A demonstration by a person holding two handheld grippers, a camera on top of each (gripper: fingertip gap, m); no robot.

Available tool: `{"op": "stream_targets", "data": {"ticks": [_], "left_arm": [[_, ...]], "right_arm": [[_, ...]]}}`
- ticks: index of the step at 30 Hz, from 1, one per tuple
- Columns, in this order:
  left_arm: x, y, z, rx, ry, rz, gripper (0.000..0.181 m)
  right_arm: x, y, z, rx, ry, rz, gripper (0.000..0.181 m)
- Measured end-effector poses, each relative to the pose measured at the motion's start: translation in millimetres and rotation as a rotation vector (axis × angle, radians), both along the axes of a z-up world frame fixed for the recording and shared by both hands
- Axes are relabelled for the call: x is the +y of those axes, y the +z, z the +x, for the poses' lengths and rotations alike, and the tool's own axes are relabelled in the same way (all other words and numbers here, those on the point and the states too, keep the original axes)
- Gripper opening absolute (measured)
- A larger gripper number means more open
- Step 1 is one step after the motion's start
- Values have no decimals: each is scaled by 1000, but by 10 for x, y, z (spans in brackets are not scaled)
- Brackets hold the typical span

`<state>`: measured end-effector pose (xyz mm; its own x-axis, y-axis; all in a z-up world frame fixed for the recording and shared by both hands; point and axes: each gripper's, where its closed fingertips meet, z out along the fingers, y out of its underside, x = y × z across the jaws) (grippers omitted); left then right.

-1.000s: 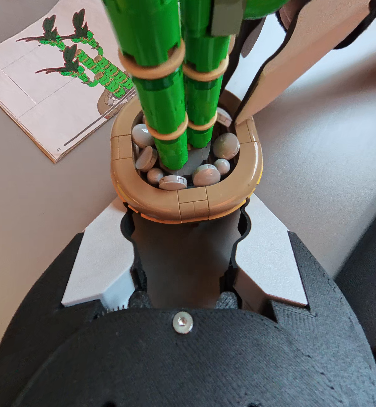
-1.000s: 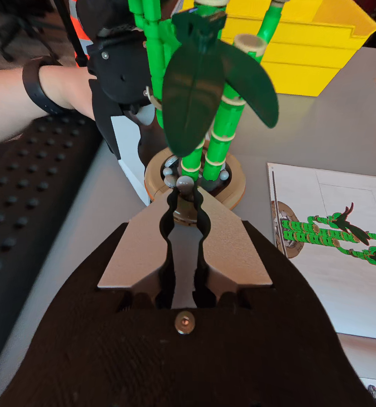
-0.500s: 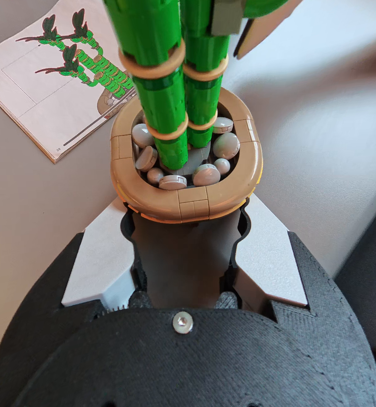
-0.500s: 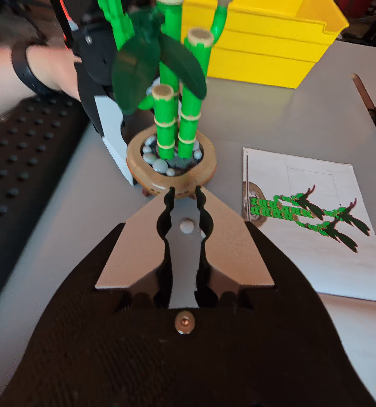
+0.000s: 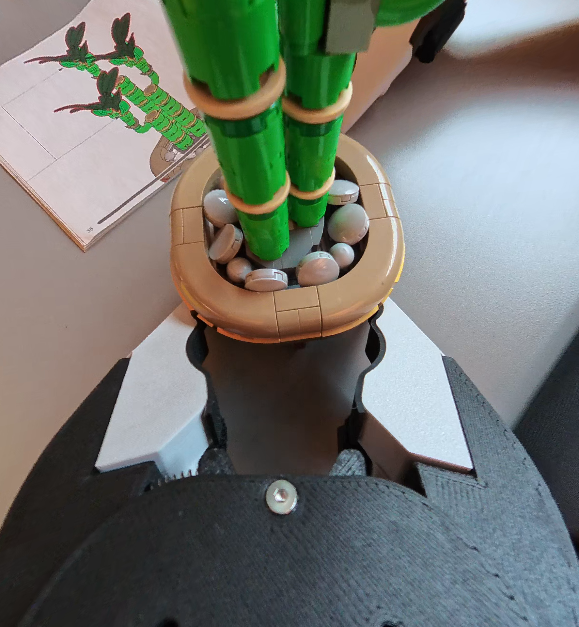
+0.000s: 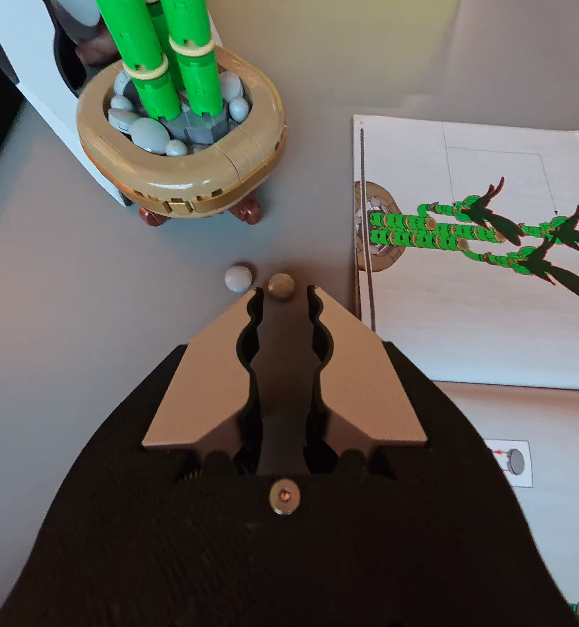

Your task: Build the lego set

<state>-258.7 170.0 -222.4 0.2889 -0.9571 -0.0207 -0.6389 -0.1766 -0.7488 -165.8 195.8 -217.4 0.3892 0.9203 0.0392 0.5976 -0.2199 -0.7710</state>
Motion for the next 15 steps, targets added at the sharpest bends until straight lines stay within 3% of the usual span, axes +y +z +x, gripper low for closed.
{"op": "stream_targets", "data": {"ticks": [2,8,13,15], "left_arm": [[-2,2,-1,-2,3,-3,95],[-96,69,-11,-74,6,-95,101],[-220,154,69,-155,-7,-198,149],[-232,206,124,-209,11,-273,149]], "right_arm": [[-34,-10,-24,-3,17,-14,15],[-4,-3,16,-32,1,0,14],[69,100,45,-10,-35,52,14],[89,162,39,8,-42,73,14]]}}
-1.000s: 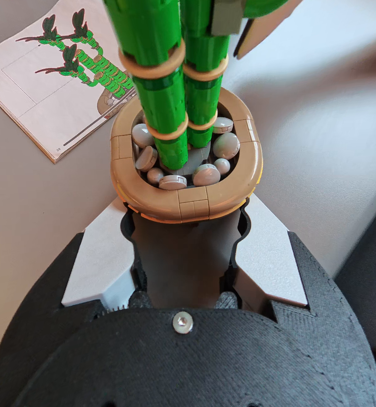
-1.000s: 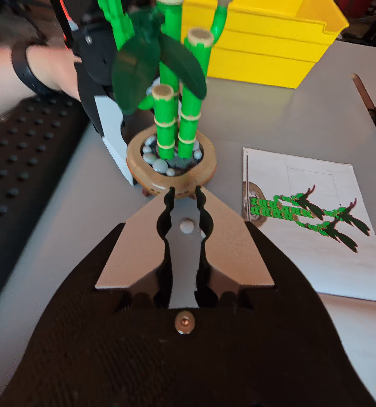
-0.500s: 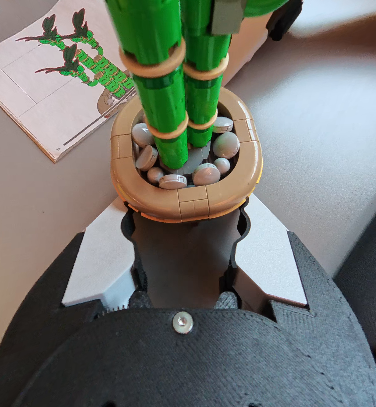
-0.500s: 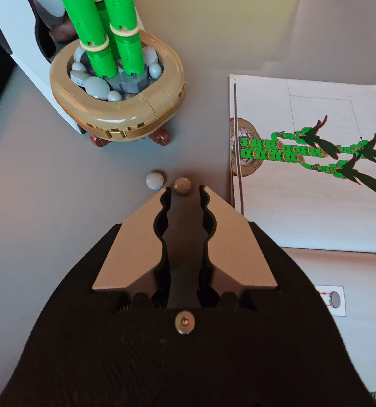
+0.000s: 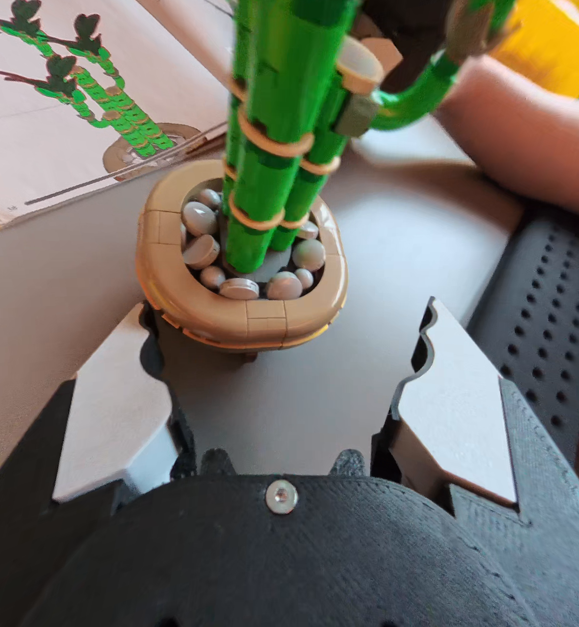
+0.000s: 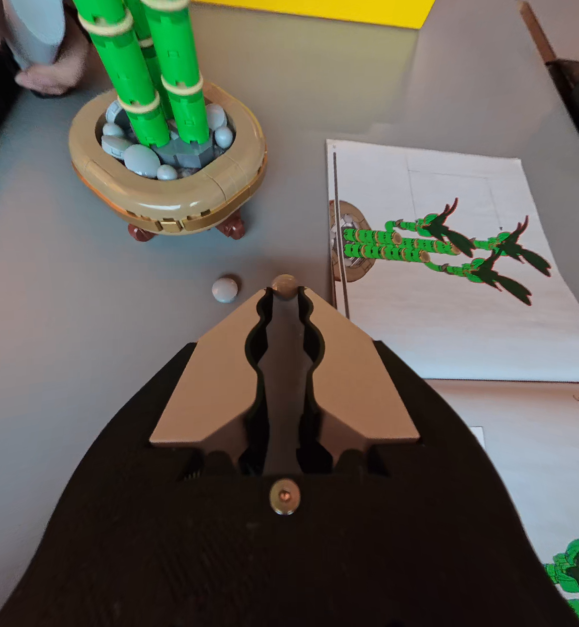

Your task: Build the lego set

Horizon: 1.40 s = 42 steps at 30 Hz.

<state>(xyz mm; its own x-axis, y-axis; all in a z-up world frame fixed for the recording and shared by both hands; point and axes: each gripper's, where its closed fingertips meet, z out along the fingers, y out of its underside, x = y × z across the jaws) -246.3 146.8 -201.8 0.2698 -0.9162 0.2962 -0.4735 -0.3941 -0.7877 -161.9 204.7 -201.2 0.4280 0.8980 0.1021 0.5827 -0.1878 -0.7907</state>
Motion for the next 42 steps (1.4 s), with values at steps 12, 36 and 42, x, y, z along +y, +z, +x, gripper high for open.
{"op": "stream_targets", "data": {"ticks": [12,36,42], "left_arm": [[180,-54,19,66,14,65,107],[-71,-71,-21,53,-147,60,94],[-29,-58,-124,45,-116,14,82]], "right_arm": [[-333,582,-545,341,149,-35,14],[-384,430,-413,272,215,-25,22],[-151,384,-338,291,73,-44,21]]}}
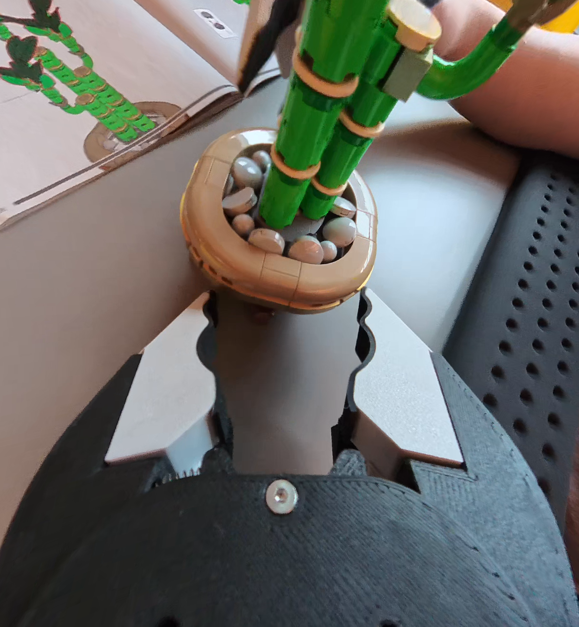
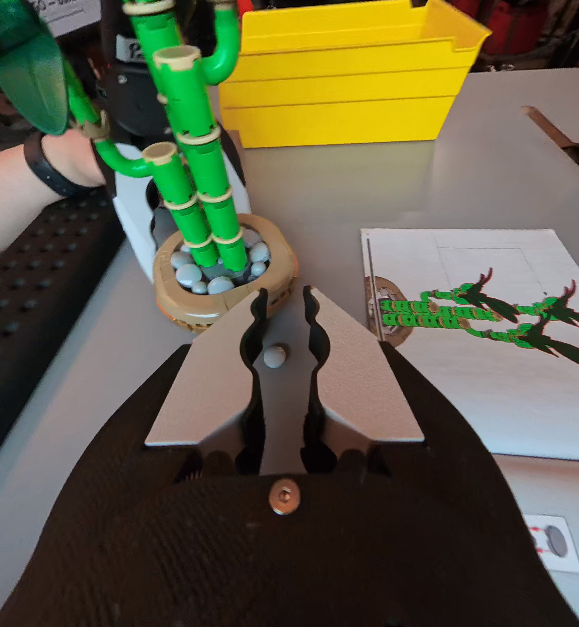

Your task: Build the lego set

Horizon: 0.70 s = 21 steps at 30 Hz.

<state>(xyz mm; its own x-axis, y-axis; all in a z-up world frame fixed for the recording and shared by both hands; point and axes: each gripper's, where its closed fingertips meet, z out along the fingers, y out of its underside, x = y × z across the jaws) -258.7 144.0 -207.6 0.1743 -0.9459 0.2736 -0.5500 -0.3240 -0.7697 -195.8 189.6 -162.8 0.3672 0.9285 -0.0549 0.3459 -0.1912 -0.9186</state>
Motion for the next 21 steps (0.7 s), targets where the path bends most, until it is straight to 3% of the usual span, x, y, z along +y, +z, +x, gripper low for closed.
{"op": "stream_targets", "data": {"ticks": [4,8,21], "left_arm": [[136,20,-123,-15,80,-25,69],[243,47,-191,-34,143,-29,66],[210,11,-169,-20,129,-45,63]], "right_arm": [[-203,6,-124,-1,114,14,21],[-210,-1,-183,-26,103,39,21],[-221,31,-234,-41,92,45,26]]}}
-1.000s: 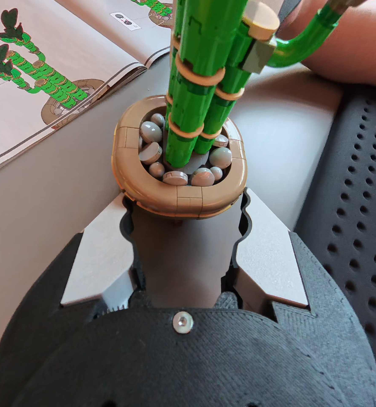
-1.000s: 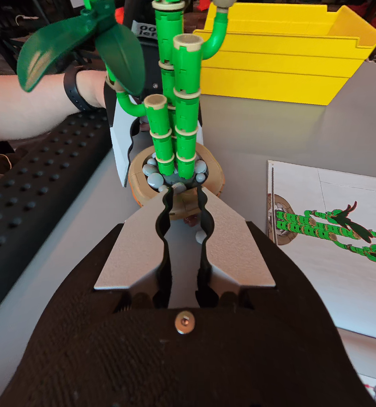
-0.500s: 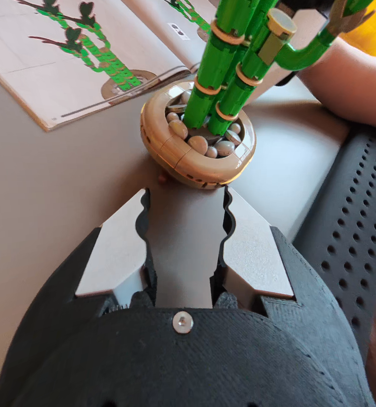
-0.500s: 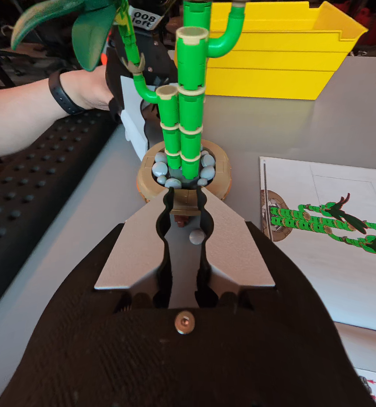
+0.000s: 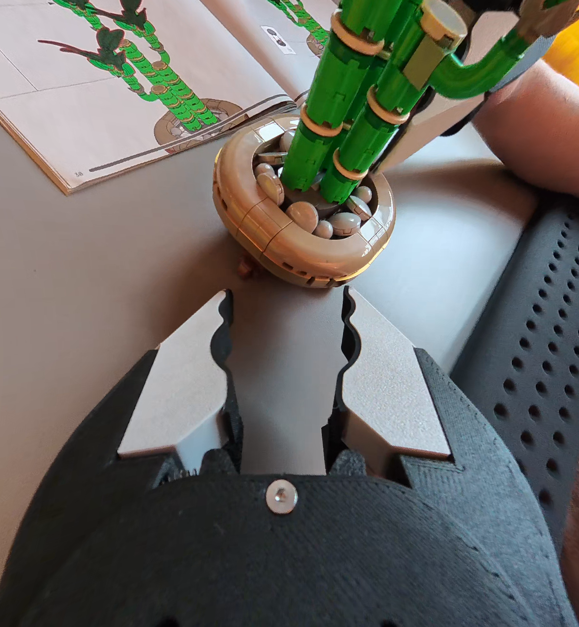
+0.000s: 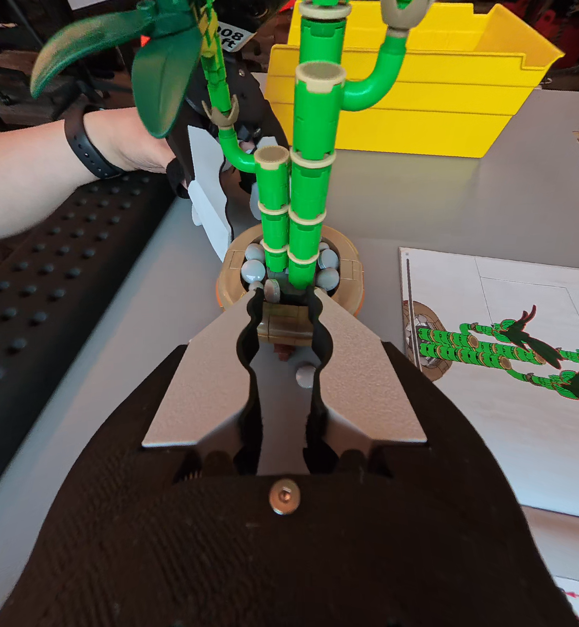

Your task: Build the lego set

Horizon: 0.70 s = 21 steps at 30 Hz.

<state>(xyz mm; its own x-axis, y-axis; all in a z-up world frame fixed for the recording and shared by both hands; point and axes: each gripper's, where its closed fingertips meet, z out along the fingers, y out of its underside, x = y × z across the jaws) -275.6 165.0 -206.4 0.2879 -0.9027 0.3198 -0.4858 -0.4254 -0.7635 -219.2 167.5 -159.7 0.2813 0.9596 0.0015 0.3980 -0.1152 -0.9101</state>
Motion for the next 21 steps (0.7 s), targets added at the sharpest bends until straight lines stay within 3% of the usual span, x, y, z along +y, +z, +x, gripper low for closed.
{"op": "stream_targets", "data": {"ticks": [7,12,16,21], "left_arm": [[-6,6,2,-6,-3,-7,63],[-22,69,15,-43,-11,-7,65],[-36,199,35,-111,-21,13,72],[12,309,102,-113,19,194,121]], "right_arm": [[132,-38,260,-34,-27,3,26],[21,-235,398,-21,58,-182,30],[-24,-410,351,-125,84,-109,33],[-21,-537,303,-236,79,-21,23]]}}
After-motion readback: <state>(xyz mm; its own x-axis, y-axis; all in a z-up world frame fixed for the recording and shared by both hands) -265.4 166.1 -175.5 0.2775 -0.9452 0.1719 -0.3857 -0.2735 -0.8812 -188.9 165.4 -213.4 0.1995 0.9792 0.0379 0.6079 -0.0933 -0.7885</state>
